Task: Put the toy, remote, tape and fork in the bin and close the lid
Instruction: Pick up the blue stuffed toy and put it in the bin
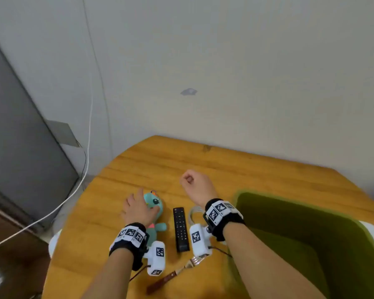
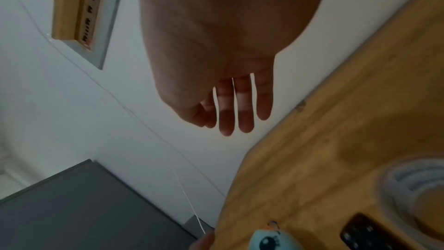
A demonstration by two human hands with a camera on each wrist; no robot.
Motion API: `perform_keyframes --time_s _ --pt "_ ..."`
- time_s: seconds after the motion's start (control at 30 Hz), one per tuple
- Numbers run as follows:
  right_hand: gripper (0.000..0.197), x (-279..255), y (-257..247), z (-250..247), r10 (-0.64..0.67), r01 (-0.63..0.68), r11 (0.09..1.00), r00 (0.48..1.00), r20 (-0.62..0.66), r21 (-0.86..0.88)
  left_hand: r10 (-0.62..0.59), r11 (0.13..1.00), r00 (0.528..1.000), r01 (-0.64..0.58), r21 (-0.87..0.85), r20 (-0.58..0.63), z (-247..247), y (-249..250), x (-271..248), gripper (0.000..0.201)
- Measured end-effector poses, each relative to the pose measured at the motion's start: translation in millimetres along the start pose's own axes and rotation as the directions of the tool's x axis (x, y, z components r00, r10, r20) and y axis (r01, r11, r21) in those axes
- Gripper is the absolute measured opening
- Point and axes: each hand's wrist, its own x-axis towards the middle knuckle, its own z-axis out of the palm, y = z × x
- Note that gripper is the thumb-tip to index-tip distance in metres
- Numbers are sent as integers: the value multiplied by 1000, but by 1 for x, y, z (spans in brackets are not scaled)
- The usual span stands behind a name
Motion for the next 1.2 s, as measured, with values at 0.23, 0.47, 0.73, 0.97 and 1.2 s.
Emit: perform_keyframes --time_s 0.23,0.47,0.73,0.97,1.2 --pt "21 6 20 23 60 -59 998 997 50 -32 -200 958 930 252 -138 310 37 -51 8 102" --pt "18 17 23 29 132 -133 990 991 30 37 10 846 986 80 -527 165 16 -30 12 58" --pt "97 37 -6 22 213 -169 547 975 59 820 428 658 893 -413 -630 -139 -61 55 6 79" --pt "43 31 -29 -33 256 -26 199 966 -27 980 545 523 804 -549 -652 -239 -80 128 -33 52" --pt "54 6 -7 -121 308 170 261 918 -249 950 80 292 978 161 -943 192 -51 168 -44 24"
